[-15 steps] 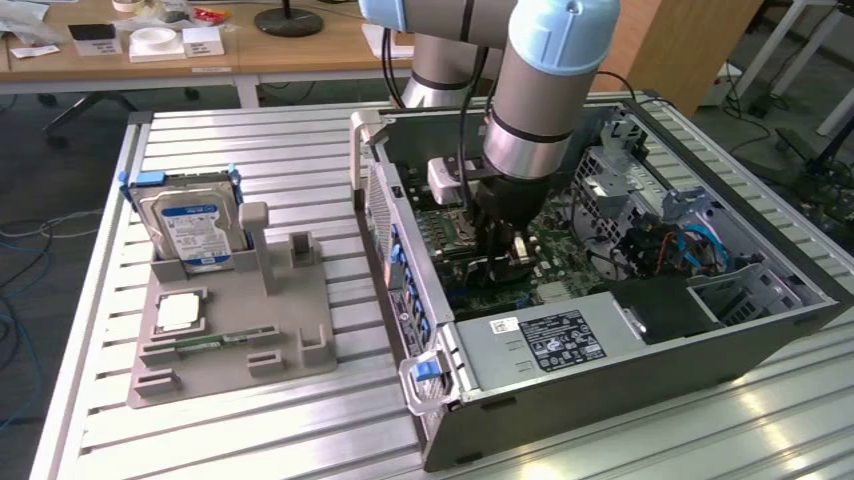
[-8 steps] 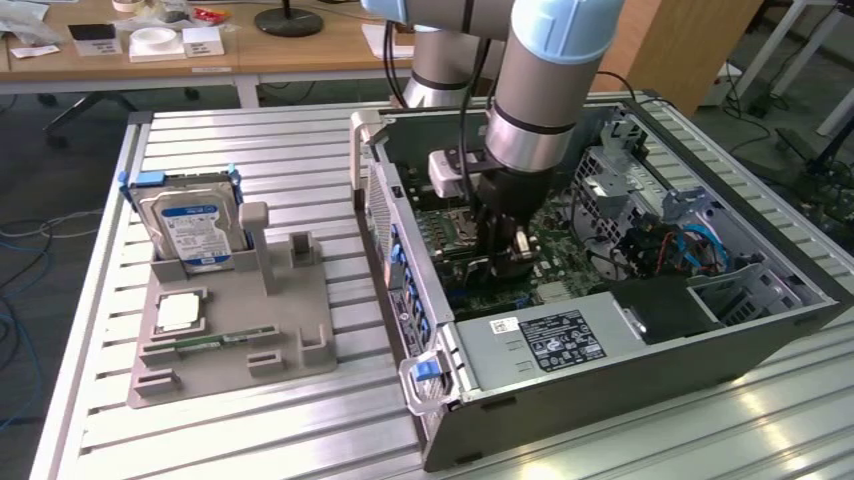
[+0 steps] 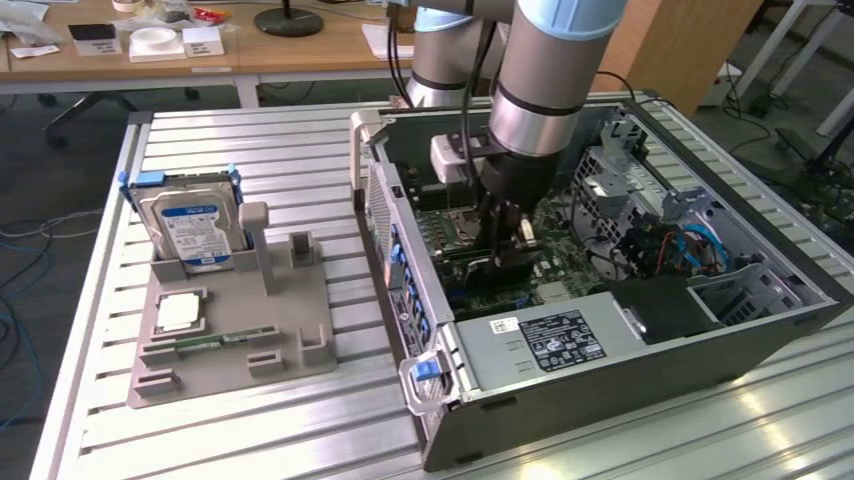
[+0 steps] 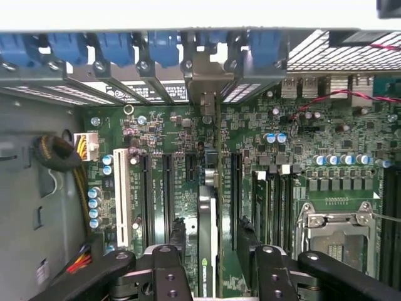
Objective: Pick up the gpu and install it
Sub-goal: 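Insert the gpu into the slot, then press down on the gpu until it lock into place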
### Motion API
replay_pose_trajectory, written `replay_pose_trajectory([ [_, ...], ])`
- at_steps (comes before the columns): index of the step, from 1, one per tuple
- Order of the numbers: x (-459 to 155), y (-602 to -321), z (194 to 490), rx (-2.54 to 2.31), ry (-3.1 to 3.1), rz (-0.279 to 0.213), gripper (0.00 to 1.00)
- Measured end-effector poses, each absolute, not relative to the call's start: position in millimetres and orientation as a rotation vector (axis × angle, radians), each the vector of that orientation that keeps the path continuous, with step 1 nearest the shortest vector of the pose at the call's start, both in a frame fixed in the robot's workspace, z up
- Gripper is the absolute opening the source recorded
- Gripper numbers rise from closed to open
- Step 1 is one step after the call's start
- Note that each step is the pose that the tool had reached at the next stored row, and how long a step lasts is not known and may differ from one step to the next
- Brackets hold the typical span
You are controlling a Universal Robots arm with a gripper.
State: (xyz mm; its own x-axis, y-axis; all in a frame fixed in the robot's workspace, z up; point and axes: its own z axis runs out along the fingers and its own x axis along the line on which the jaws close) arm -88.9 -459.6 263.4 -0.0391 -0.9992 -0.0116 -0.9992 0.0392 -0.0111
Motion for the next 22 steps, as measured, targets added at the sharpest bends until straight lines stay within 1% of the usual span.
replay_pose_trajectory([
  [11,-88.9,-459.6,285.3,-2.166,2.253,0.000,0.46],
  [22,-88.9,-459.6,285.5,-2.166,2.253,0.000,0.46],
])
